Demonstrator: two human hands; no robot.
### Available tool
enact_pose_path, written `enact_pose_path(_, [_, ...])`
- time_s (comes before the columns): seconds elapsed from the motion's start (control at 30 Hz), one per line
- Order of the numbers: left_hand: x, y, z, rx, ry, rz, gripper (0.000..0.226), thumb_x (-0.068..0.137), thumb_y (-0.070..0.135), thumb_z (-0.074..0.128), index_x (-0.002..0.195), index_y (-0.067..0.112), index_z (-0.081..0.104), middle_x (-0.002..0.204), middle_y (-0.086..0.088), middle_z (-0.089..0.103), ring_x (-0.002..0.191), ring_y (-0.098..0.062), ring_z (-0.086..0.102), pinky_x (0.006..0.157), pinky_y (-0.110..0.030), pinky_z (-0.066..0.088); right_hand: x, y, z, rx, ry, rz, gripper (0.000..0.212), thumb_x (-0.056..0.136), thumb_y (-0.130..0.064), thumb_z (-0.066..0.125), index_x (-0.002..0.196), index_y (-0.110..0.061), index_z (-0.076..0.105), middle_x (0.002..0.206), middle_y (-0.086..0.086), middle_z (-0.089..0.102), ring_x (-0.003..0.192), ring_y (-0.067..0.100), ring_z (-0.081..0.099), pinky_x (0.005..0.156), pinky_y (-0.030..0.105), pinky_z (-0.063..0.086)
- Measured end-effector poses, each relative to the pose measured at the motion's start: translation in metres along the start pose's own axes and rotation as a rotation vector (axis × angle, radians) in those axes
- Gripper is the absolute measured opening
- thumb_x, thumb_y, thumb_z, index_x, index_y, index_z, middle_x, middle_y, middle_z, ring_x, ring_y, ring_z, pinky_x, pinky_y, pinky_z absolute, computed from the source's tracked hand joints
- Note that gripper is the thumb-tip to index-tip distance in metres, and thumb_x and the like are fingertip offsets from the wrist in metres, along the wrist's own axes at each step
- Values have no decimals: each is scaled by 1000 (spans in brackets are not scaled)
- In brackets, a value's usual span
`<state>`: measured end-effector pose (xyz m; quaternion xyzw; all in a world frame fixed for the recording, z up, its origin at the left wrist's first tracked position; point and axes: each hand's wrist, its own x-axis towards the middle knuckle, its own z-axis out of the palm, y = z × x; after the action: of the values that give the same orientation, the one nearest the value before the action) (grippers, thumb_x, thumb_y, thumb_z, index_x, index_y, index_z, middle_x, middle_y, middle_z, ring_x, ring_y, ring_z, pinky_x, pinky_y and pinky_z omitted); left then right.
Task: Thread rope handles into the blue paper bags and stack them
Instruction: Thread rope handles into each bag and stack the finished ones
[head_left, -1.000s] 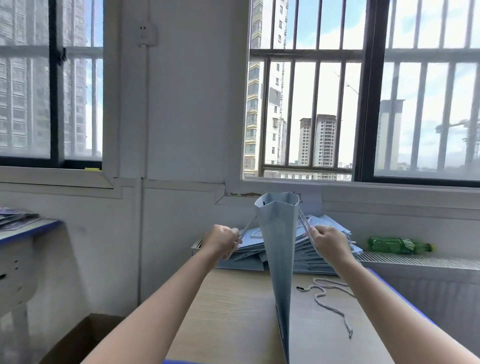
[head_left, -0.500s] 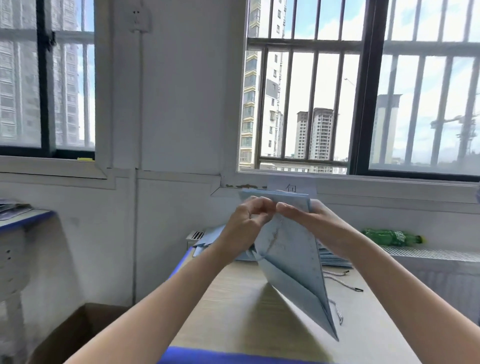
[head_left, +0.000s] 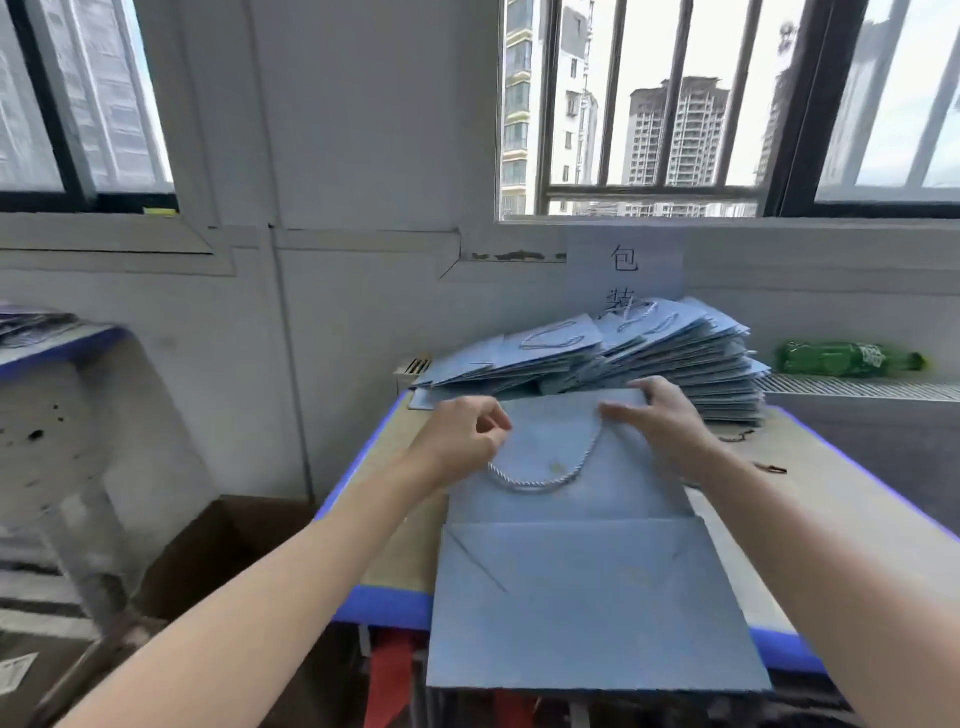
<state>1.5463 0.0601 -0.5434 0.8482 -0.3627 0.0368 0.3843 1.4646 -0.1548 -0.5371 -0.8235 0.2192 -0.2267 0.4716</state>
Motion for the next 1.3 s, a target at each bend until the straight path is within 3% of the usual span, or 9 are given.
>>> enact_pose_path(0.1, [9,-24,20,140,-48,-46,18,90,9,52,98,13,68,88,1,60,82,-12,54,63,-17,35,17,21,19,-593,-44,-9,57,86,-25,65,136,-8,42,136,15,45,124,29,43,96,30,37])
enact_pose_path(0.3, [66,-21,47,256,-69,17,31,97,19,39,118,9,59,122,-10,54,116,-24,50,95,-28,38,43,4,49,-694,-226,-439,40,99,-19,39,136,-8,47,144,6,44,132,20,39,104,24,24])
enact_pose_path(0.37, [68,-28,66,382,-192,44,47,99,29,28,135,6,47,141,-12,43,132,-24,38,108,-32,28,49,19,63,-833,-383,-472,46,102,-27,29,146,-14,31,155,0,25,142,13,21,111,21,13])
enact_pose_path(0.47, [70,-39,82,575,-365,46,55,103,32,19,152,8,10,161,-4,7,147,-12,4,117,-31,0,58,41,71,-972,-496,-438,52,103,-37,14,151,-21,4,158,-9,0,144,4,-1,116,25,2])
enact_pose_path(0.63, [75,-39,82,565,-342,47,55,103,32,18,152,11,6,161,0,3,146,-8,-1,116,-28,-6,58,38,70,-937,-473,-414,51,102,-37,14,151,-24,6,158,-12,0,143,1,-1,114,24,3])
enact_pose_path(0.8, [72,-40,70,547,-318,26,58,102,43,18,153,16,7,161,3,0,146,-7,-3,116,-29,-6,62,34,56,-700,-363,-398,46,102,-32,26,146,-20,30,156,-7,19,144,4,11,118,32,8])
enact_pose_path(0.97, [69,-45,68,555,-443,-84,71,98,54,15,152,12,-5,160,-2,-10,146,-10,-12,118,-30,-8,59,46,48,-928,-502,-321,53,101,-41,15,151,-23,8,158,-10,0,143,1,-4,116,26,-2])
enact_pose_path(1.2, [68,-35,70,567,-292,-5,66,101,46,16,152,10,-5,159,-4,-15,145,-11,-17,117,-33,-13,58,41,50,-877,-358,-425,51,102,-35,16,151,-21,11,158,-9,2,143,1,-4,116,25,-4])
enact_pose_path(1.3, [66,-29,85,590,-365,8,66,101,46,16,152,7,-1,160,-6,-10,146,-13,-12,118,-34,-9,54,43,56,-945,-469,-397,53,102,-38,15,151,-20,6,158,-6,-2,144,2,-4,115,24,-4])
